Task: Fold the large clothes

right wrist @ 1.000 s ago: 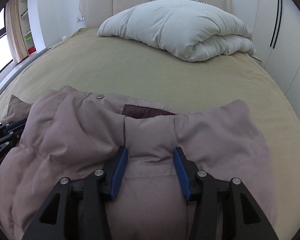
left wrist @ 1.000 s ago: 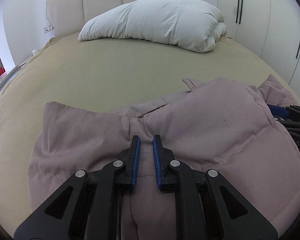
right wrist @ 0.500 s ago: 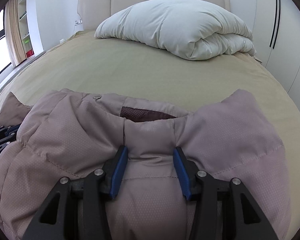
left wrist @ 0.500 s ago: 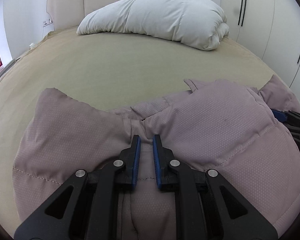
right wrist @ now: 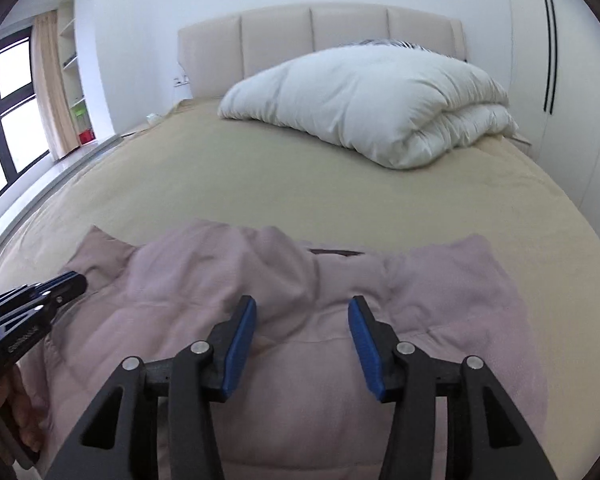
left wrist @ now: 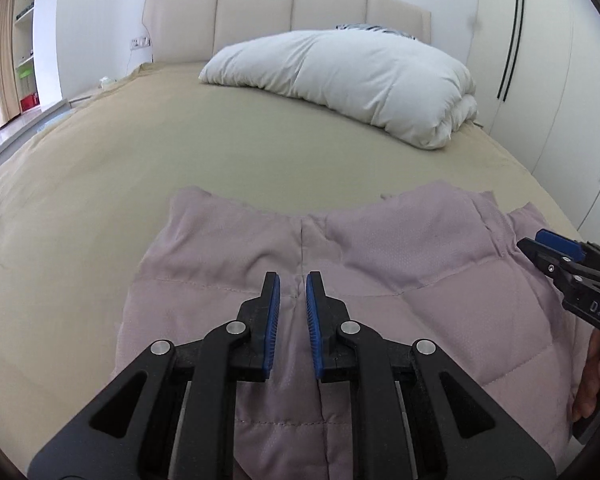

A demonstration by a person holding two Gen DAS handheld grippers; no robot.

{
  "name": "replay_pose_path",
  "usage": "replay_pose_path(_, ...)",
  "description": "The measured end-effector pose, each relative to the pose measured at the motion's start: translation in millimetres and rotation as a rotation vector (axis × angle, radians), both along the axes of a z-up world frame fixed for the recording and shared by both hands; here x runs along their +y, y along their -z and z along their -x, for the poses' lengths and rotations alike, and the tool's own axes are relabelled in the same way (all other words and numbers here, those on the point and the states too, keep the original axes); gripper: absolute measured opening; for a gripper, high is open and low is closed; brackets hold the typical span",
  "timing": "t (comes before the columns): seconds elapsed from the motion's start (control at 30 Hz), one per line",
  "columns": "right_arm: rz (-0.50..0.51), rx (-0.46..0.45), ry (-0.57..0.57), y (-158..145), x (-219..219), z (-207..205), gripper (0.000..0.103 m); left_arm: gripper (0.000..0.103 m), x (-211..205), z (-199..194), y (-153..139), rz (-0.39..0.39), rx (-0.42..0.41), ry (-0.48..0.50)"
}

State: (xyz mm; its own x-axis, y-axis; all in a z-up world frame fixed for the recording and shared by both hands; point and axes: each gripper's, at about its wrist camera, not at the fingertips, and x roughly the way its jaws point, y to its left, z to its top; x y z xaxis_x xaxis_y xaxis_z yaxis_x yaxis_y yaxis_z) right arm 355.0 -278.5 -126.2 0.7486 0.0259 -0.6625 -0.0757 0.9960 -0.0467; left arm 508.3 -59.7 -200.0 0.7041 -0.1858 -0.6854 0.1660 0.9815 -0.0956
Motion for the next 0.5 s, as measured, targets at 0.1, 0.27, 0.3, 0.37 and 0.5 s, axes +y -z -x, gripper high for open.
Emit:
replay_pose_path(0.1,0.092,0.119,-0.006,33,20,-23,0.057,0.013,-1,-9,20,-0.01,0.044,0.026)
replay_pose_path(0.27,0.081,0.062,0.003,59,14,-30,0.059,0.013,1,-21,36,0.051,0.049,0.038)
replay_pose_path(0.3,0.08,0.057,0.005,62,14,-31,0.059,0.013,-1,-23,38,0.046,0.052,0.039)
replay_pose_path(0.37,0.082,0.058,0.006,64,14,-33,0.059,0.013,-5,-26,39,0.033,0.063,0.042)
replay_pose_path(0.5,0.025,0.1,-0.015,44,4,-29,0.059,0.013,2,-14,20,0.047,0.074,0.039)
